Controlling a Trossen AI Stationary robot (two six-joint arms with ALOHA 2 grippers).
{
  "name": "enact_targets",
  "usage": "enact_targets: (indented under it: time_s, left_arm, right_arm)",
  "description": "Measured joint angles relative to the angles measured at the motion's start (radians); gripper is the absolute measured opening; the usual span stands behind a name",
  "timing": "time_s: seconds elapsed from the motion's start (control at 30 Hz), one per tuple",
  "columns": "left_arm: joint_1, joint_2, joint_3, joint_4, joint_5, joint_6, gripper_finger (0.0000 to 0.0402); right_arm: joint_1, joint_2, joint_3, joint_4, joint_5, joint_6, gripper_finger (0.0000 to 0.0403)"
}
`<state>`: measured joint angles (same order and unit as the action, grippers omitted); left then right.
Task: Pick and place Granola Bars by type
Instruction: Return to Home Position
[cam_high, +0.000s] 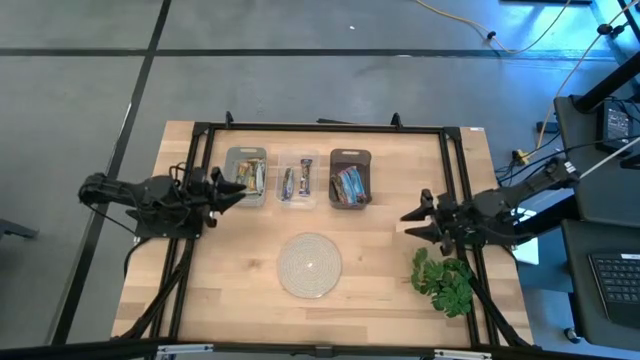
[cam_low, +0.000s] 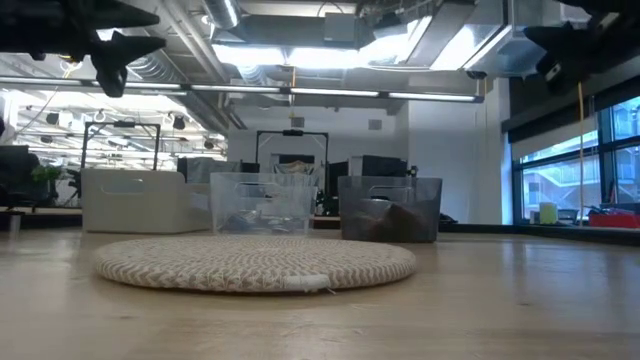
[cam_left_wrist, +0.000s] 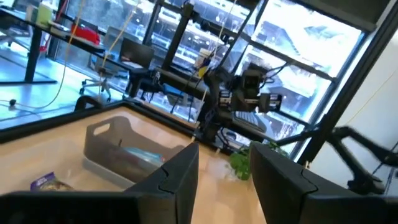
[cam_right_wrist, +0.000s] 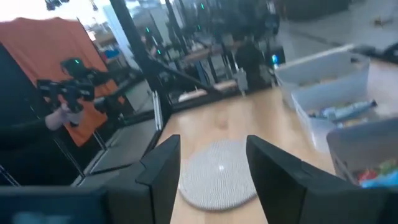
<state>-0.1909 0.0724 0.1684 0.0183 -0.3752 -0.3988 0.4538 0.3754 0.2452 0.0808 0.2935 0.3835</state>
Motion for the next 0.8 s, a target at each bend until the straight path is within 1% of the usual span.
enact_targets:
  time_s: [0.17,0.27,0.43,0.53,0.7,0.8]
  left_arm:
    - [0.0,-0.037,-0.029,0.005,0.004,-0.003,0.0136]
    - [0.0,-0.039,-0.065,0.012,0.005,-0.036,0.0136]
    - [0.0,-0.038,-0.108,0.03,0.01,-0.067,0.0136]
    - [0.0,-0.038,-0.114,0.03,0.001,-0.066,0.0136]
    - [0.0,-0.038,-0.114,0.031,-0.003,-0.033,0.0136]
    - [0.0,-0.038,-0.114,0.03,-0.034,-0.017,0.0136]
  right_arm:
    - [0.0,-0.088,-0.1,0.115,0.0,-0.041,0.0187]
    - [0.0,-0.115,-0.16,0.197,-0.014,-0.053,0.0187]
    - [0.0,-0.152,-0.233,0.259,-0.026,-0.051,0.0187]
    - [0.0,-0.171,-0.239,0.243,-0.033,-0.054,0.0187]
    - [0.0,-0.203,-0.239,0.233,-0.03,-0.129,0.0187]
    - [0.0,-0.248,-0.239,0.203,-0.009,-0.16,0.0187]
